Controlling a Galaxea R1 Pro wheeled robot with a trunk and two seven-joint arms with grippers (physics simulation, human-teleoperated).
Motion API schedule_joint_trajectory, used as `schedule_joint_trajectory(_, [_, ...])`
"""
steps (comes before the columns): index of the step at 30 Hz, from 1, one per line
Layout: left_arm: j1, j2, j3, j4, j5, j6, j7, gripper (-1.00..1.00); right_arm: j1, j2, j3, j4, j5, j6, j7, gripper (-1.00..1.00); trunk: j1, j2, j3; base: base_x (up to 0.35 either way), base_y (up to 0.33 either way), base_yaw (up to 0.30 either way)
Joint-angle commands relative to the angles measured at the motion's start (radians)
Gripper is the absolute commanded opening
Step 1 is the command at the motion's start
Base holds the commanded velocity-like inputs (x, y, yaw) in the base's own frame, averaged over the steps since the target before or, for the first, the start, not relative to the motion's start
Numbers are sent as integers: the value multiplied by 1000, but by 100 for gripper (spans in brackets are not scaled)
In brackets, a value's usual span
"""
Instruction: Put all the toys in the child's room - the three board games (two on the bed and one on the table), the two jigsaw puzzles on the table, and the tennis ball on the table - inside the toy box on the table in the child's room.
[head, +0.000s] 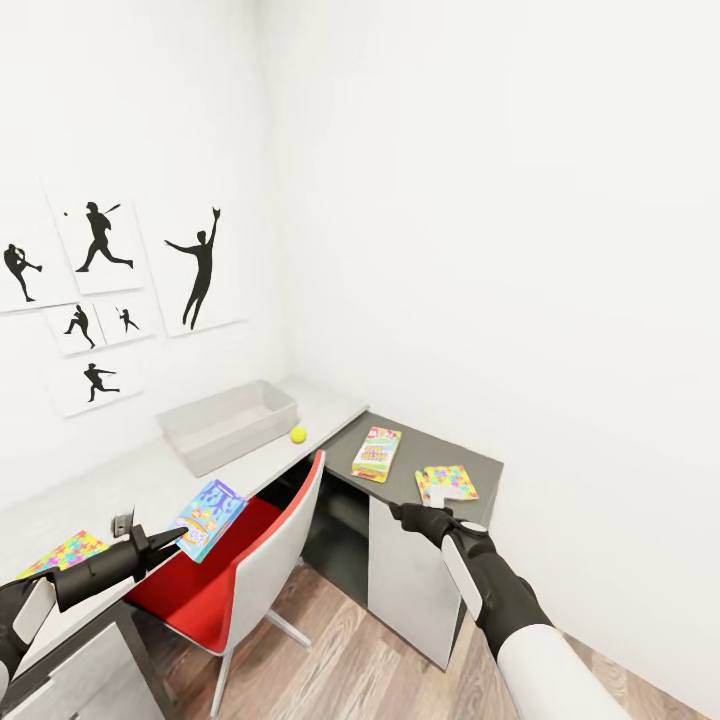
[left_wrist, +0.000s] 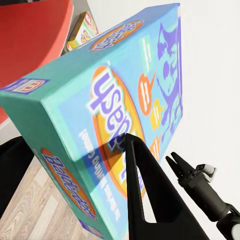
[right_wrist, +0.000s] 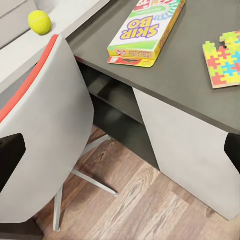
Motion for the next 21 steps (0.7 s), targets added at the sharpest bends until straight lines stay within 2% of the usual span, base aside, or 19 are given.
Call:
schedule_joint_trajectory(1, [-1, 0, 2, 1, 2, 6, -1, -100, 0, 0, 0, -1, -7, 5, 0, 100, 0, -1, 0, 0, 0, 0])
schedule_joint_trajectory(5, [-1, 0, 2, 0, 2, 7, -2, -100, 0, 1, 1, -1, -8, 5, 0, 100, 0, -1, 0, 40, -69, 0])
schedule_joint_trajectory(11, [-1, 1, 2, 1, 2, 7, -2, -100, 0, 1, 2, -1, -8, 5, 0, 100, 0, -1, 0, 115, -218, 23])
schedule_joint_trajectory(15, [-1, 1, 2, 1, 2, 7, -1, -100, 0, 1, 2, -1, -8, 5, 0, 100, 0, -1, 0, 126, -180, 216])
schedule_joint_trajectory(21, [-1, 0, 2, 1, 2, 7, 1, -100, 0, 1, 2, -1, -8, 5, 0, 100, 0, -1, 0, 48, -45, 279])
